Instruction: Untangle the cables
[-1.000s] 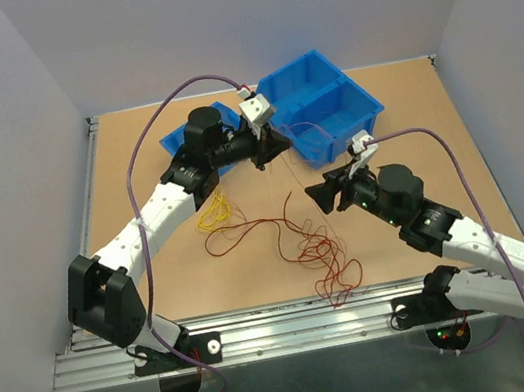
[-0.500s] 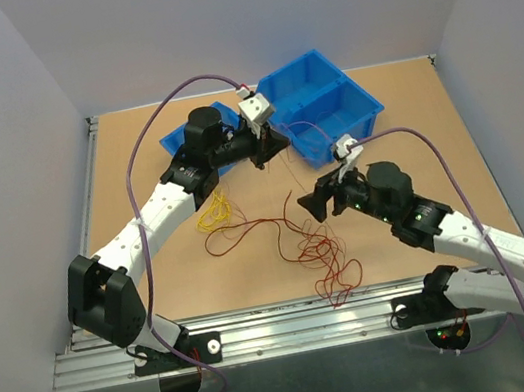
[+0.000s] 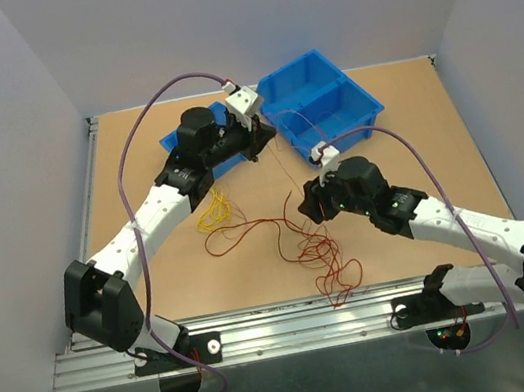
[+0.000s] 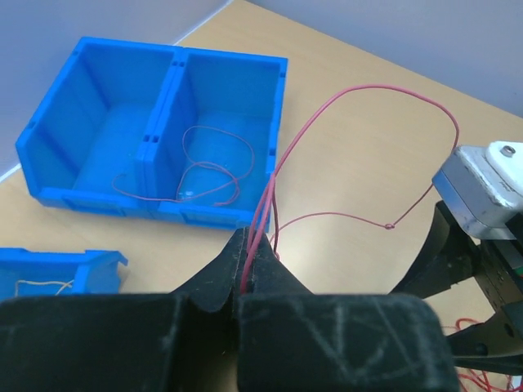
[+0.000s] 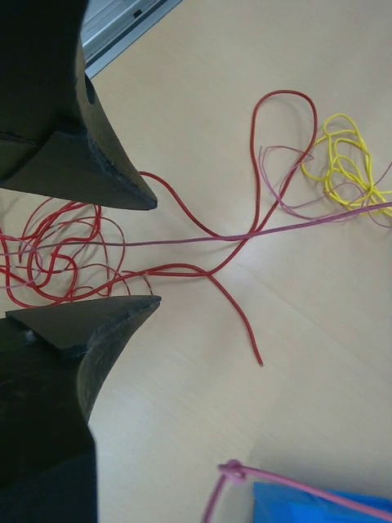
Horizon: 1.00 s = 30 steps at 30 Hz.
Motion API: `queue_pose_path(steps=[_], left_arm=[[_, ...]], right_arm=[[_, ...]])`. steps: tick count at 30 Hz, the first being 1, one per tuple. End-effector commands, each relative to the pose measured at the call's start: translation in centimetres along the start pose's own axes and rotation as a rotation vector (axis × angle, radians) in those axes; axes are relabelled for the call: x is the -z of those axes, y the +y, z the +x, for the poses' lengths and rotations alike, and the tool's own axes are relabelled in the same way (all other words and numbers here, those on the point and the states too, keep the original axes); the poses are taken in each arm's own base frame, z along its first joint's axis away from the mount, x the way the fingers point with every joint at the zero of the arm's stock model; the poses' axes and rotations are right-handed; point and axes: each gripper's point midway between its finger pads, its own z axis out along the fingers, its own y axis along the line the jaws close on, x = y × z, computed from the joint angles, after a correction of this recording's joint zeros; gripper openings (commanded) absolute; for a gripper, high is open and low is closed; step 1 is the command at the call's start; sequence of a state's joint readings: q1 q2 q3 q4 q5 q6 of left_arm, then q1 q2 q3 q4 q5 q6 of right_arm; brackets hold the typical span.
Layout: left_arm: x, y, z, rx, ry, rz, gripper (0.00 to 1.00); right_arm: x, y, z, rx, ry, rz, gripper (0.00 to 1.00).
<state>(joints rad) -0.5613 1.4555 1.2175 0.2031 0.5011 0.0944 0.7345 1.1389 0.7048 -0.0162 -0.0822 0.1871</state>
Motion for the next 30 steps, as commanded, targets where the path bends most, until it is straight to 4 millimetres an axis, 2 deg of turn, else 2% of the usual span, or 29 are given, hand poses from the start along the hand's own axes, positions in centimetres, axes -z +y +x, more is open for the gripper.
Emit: queue_pose_path(steps=[1, 2, 4, 9, 14, 16, 19, 21, 23, 26, 27, 30], left_arm=[[1.9, 0.9, -3.8, -0.023, -0.123, -0.059, 0.00], [2.0, 1.1, -4.0, -0.024, -0.130, -0.065, 0.00], [2.2, 1.4, -4.1, -0.022, -0.135, -0.079, 0.00], [2.1, 1.8, -3.9, -0.020, -0.132, -0.090, 0.00], [1.8, 1.7, -3.6, -0.017, -0.127, -0.071, 0.00], [2.0, 1.6, -3.8, -0.024, -0.136, -0.070, 0.00], [1.8, 1.7, -3.4, -0.025, -0.132, -0.071, 0.00], [1.6, 1.8, -3.3, -0.024, -0.128, -0.071, 0.00], [1.3, 2.0, -2.9, -0.019, -0.118, -0.074, 0.00], [1.0, 2.2, -2.6, -0.018, -0.111, -0.079, 0.00], [1.0, 2.2, -2.5, -0.018, -0.111, -0.080, 0.00], [0.8, 2.5, -2.3, -0.018, -0.109, -0.084, 0.00]], right_arm=[[-0.2, 1.1, -2.6, 0.011, -0.016, -0.029, 0.51], [-0.3, 1.3, -2.8, 0.011, -0.012, -0.042, 0.49], [-0.7, 1.3, -2.3, 0.009, 0.012, -0.044, 0.36], [0.3, 2.0, -3.5, 0.014, -0.028, -0.071, 0.01], [3.1, 4.0, -6.3, 0.039, -0.128, -0.165, 0.01], [5.4, 5.6, -8.5, 0.053, -0.202, -0.231, 0.01], [9.7, 7.8, -13.3, 0.052, -0.344, -0.306, 0.01], [11.9, 8.2, -15.8, 0.041, -0.420, -0.306, 0.01], [13.7, 8.5, -18.4, 0.042, -0.491, -0.294, 0.01], [14.5, 7.5, -21.0, 0.034, -0.554, -0.215, 0.01], [15.1, 6.9, -22.6, 0.026, -0.596, -0.168, 0.01], [14.6, 5.4, -24.7, 0.023, -0.628, -0.066, 0.01]])
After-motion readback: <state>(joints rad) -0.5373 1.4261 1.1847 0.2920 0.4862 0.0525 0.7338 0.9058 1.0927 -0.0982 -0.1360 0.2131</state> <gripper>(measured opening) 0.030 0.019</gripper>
